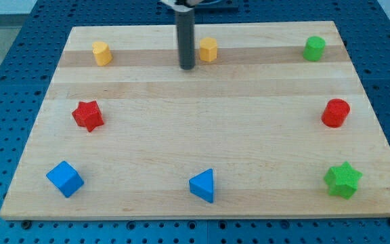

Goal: Point your arm to the yellow heart

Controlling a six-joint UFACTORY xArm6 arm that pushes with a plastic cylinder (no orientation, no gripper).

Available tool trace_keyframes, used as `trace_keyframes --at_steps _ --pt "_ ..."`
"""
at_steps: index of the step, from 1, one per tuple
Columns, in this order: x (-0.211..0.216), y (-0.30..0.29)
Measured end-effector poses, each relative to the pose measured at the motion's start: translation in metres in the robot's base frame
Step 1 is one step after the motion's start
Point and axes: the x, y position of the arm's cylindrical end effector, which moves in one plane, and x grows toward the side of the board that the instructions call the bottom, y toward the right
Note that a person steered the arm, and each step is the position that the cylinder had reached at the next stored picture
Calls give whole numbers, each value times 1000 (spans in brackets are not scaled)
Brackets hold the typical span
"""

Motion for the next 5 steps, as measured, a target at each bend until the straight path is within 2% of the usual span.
trace_keyframes --at_steps 2,5 --pt "8 -79" --pt "78 -143"
